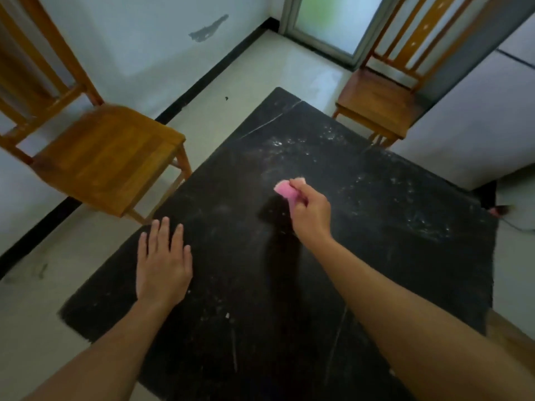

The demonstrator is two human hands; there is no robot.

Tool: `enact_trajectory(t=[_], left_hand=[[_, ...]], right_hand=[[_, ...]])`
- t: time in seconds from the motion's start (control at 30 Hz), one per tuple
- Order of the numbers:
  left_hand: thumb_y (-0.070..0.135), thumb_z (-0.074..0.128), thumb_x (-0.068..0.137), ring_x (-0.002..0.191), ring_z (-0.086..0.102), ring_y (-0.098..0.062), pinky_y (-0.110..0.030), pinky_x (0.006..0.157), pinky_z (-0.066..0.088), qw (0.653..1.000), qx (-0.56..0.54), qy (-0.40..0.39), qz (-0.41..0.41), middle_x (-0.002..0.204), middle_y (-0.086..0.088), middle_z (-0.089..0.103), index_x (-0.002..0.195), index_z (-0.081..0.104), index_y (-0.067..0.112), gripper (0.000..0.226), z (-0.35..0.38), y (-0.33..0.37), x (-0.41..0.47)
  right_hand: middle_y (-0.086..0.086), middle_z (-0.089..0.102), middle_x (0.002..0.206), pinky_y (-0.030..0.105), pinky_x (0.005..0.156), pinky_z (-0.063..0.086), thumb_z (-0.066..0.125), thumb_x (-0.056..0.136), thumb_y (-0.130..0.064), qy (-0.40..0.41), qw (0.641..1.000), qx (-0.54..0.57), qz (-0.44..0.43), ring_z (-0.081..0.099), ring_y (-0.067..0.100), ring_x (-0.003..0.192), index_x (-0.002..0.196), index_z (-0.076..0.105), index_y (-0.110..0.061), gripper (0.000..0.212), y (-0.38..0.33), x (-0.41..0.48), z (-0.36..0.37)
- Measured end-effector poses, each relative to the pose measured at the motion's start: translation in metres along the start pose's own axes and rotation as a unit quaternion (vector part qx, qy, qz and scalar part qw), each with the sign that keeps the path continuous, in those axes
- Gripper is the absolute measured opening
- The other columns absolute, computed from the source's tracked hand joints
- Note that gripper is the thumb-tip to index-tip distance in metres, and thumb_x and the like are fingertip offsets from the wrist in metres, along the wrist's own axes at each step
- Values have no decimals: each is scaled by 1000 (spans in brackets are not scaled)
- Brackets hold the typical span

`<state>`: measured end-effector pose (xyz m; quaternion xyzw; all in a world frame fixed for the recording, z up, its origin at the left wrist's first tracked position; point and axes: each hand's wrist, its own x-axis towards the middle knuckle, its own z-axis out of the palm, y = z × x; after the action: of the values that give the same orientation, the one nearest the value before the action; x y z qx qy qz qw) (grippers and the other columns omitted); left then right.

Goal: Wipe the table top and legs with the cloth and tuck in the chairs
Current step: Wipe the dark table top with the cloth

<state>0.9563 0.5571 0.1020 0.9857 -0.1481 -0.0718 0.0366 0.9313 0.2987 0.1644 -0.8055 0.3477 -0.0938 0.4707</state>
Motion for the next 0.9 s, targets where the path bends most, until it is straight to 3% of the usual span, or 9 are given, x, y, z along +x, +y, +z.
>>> enact_trajectory(t=[0.1,0.23,0.33,0.4,0.57,0.63,0.77,0.83,0.9], left_hand=[[32,37,99,145,16,-27,-46,118,14,998,-48,19,28,154,-15,27,144,37,10,50,-7,64,-18],[36,29,99,145,20,-26,-42,118,13,988,-132,29,72,153,-14,31,142,40,9,52,-7,179,-52],[43,16,95,146,16,-23,-38,118,8,984,-158,23,82,155,-11,27,144,37,10,62,0,259,-75],[42,20,97,146,13,-22,-37,118,7,983,-166,16,75,156,-10,24,145,35,11,58,9,303,-85],[33,36,100,147,9,-23,-42,120,10,986,-165,-2,-29,158,-12,19,147,30,10,52,31,378,-86],[33,35,100,147,7,-25,-43,120,7,989,-136,3,-63,158,-13,16,147,29,8,53,40,391,-85],[31,33,100,147,6,-26,-43,120,5,991,-98,22,-84,158,-14,15,147,28,7,53,54,399,-84],[30,37,99,147,9,-26,-44,120,8,991,-95,30,-87,157,-15,19,145,32,6,52,57,399,-84],[30,35,99,146,14,-27,-45,119,12,992,-80,45,-88,155,-15,24,143,36,7,50,61,397,-82]], right_hand=[[2,66,117,27,94,46,46,96,-2,63,996,-62,8,60,17,105,124,65,-24,39,59,-20,-90],[1,63,116,22,90,37,45,95,3,77,992,-99,8,58,18,108,129,61,-20,43,123,-48,-183],[1,54,135,30,103,40,47,96,2,46,988,-138,-52,52,19,124,139,51,-18,47,170,-65,-230],[1,33,156,34,112,32,50,95,1,11,980,-183,-81,39,15,135,146,41,-19,55,207,-69,-253],[9,16,162,48,118,14,50,97,-22,-126,912,-331,-205,10,30,149,149,35,-28,55,275,-61,-287],[13,11,162,46,119,1,40,101,-22,-90,921,-338,-171,-1,30,149,151,31,-27,51,279,-37,-295],[20,1,162,45,119,-8,45,97,-7,22,950,-310,-26,-9,36,149,153,24,-20,61,254,32,-280],[17,2,162,42,121,-7,49,93,-3,11,953,-298,-55,-6,33,150,154,20,-19,69,224,69,-245],[12,7,163,39,122,-4,50,92,-1,-55,956,-257,-129,-2,28,150,153,25,-21,69,185,104,-208]])
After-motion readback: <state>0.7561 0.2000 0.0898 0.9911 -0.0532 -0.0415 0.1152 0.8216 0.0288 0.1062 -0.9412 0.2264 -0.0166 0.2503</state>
